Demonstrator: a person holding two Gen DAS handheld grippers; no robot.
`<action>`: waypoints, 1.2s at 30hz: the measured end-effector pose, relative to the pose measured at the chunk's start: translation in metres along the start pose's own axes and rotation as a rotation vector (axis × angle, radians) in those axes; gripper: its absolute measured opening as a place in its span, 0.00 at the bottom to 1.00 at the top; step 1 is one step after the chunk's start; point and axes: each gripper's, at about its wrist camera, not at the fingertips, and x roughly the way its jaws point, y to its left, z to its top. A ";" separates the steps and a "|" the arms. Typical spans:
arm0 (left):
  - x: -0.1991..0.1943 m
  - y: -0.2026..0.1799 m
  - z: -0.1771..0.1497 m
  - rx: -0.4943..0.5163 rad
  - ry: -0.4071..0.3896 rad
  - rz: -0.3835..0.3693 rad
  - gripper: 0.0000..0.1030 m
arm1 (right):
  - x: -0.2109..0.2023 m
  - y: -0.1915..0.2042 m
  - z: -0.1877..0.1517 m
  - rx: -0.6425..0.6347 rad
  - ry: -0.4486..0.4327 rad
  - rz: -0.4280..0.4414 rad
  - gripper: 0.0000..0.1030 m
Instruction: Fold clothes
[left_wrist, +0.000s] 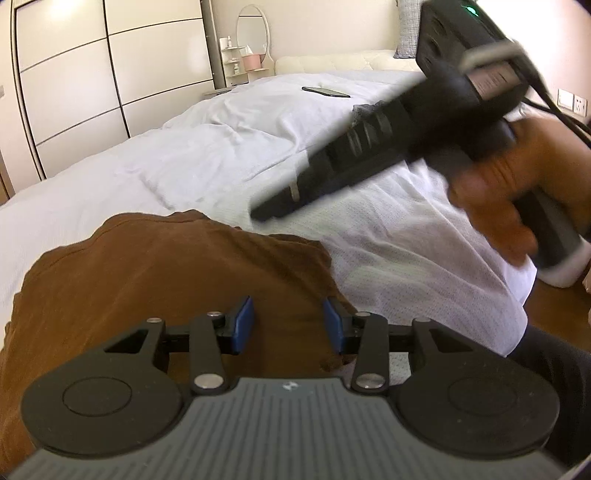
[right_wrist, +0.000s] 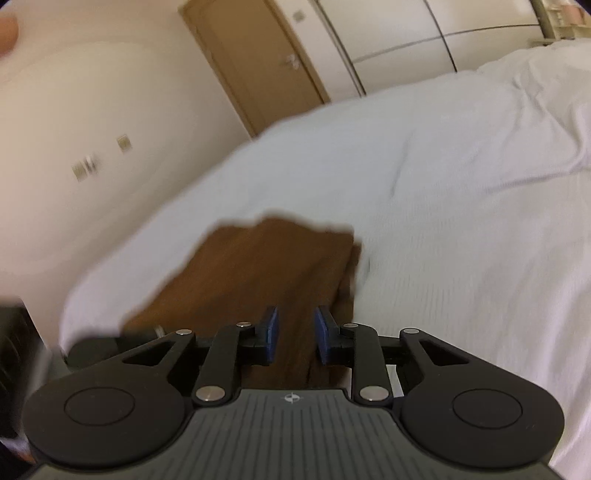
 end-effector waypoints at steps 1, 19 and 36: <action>0.000 -0.001 0.000 0.006 -0.001 0.002 0.36 | 0.003 0.001 -0.005 0.003 0.014 -0.014 0.28; -0.005 -0.001 -0.002 0.006 -0.022 -0.027 0.39 | -0.013 0.000 -0.012 0.051 -0.083 -0.131 0.26; -0.068 0.055 -0.014 -0.131 -0.090 0.163 0.40 | -0.011 0.015 0.012 -0.165 -0.109 -0.257 0.24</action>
